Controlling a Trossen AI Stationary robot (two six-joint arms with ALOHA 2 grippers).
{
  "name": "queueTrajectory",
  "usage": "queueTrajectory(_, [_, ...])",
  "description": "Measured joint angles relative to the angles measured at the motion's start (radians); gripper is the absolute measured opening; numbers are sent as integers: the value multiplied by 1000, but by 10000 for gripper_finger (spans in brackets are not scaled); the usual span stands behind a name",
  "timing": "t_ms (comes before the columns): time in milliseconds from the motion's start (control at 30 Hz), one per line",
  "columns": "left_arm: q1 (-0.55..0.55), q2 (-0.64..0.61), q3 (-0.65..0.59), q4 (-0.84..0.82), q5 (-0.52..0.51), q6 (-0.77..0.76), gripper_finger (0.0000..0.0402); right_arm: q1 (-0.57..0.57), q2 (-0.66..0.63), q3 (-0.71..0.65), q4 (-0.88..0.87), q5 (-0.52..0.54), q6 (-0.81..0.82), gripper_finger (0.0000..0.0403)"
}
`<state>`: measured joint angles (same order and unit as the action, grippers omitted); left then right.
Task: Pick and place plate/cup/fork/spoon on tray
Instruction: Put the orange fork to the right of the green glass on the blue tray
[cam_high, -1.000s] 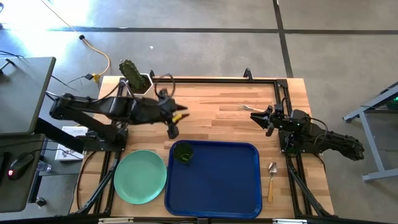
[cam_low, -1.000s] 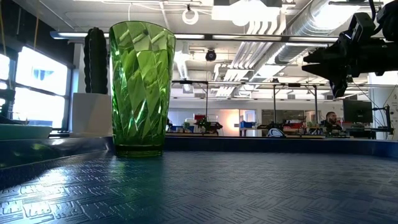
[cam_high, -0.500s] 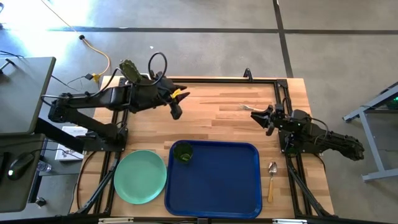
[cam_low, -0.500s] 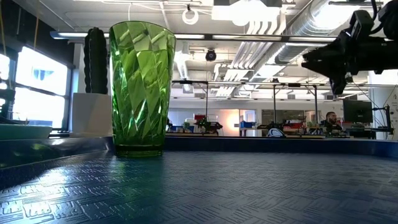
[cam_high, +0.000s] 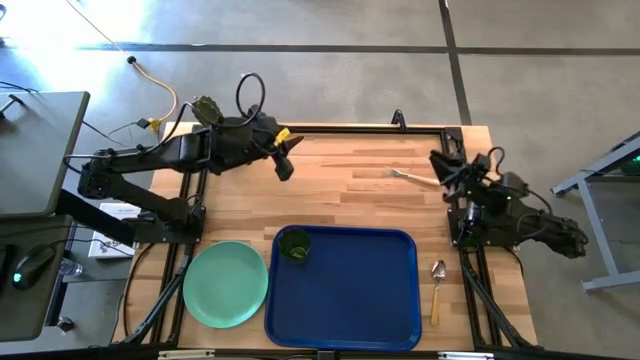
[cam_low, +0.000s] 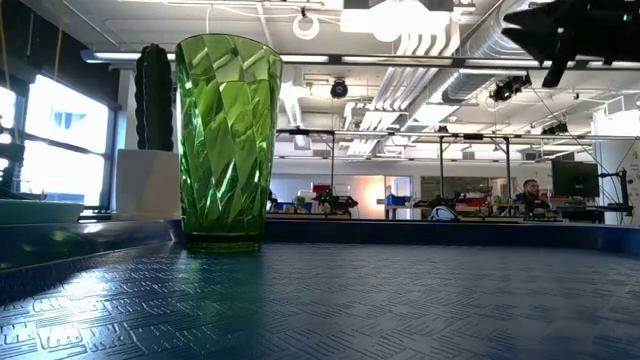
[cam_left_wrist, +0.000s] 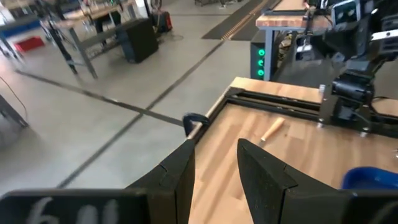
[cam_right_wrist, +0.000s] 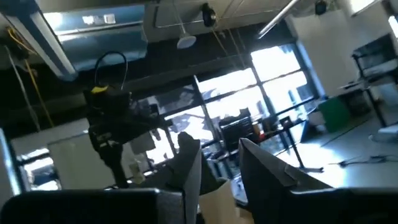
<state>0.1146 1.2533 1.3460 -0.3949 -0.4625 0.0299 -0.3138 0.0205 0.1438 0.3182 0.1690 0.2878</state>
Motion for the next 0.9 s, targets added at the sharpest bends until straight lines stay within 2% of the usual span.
queueTrajectory(100, [14, -5, 0, 20, 0, 56, 111, 0, 34, 94, -103, 48, -87, 99])
queueTrajectory(200, [28, -14, 0, 22, 0, 100, 111, 0, 101, 201, -269, 118, -107, 99])
queueTrajectory(533, [74, -111, 0, 27, -1, 183, 111, -1, 474, 586, -847, 220, -61, 99])
queueTrajectory(700, [88, -150, 0, 9, 0, 184, 111, -1, 637, 689, -1035, 196, -14, 99])
queueTrajectory(900, [89, -181, 0, -35, 10, 184, 111, -9, 788, 734, -1185, 132, 5, 99])
